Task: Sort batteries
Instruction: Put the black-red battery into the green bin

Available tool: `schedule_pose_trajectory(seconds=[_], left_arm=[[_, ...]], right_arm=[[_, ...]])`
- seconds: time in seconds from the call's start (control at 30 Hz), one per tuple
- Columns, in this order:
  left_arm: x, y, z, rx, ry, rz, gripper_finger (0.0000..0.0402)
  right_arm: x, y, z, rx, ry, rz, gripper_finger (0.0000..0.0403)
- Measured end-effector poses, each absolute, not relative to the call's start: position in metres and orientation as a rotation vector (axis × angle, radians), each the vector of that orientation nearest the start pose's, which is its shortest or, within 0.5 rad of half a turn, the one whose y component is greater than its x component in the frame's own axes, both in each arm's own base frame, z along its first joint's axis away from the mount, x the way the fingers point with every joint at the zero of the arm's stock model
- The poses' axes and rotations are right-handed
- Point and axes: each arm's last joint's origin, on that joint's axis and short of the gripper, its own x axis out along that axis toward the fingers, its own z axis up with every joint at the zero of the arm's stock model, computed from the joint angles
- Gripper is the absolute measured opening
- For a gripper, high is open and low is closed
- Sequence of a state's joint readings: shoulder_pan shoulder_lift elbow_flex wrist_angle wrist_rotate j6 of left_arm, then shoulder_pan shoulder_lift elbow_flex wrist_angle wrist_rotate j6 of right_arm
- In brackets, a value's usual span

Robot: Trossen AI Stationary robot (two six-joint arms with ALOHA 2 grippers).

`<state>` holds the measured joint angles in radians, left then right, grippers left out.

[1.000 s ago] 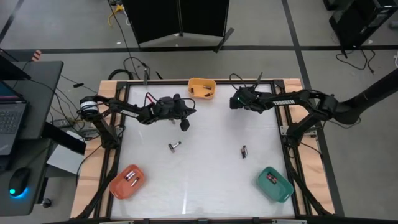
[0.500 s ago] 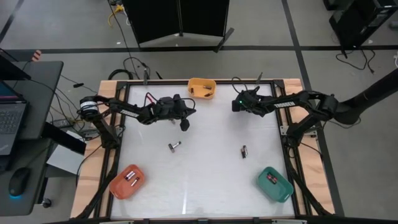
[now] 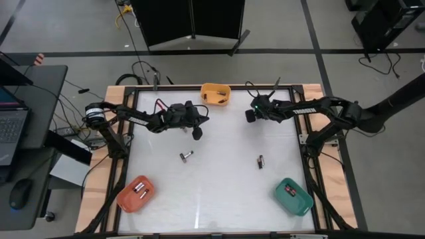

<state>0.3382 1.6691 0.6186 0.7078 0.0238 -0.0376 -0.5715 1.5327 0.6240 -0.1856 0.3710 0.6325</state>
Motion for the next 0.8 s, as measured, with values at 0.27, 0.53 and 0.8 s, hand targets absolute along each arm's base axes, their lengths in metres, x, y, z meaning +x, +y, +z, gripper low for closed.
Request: schedule_pose_trajectory(seconds=[0.27,0.53,0.8], left_arm=[[0.294,0.103,0.151,-0.093,0.33,0.317,0.0006],[0.293,0.103,0.152,-0.071,0.33,0.32,0.0006],[0.294,0.104,0.154,-0.055,0.302,0.322,0.0006]], right_arm=[[0.222,-0.119,0.18,0.61,0.824,-0.886,0.0062],[0.222,-0.036,0.243,0.598,0.966,-0.66,0.0063],[0.197,0.057,0.259,0.745,1.112,-0.612,0.0062]])
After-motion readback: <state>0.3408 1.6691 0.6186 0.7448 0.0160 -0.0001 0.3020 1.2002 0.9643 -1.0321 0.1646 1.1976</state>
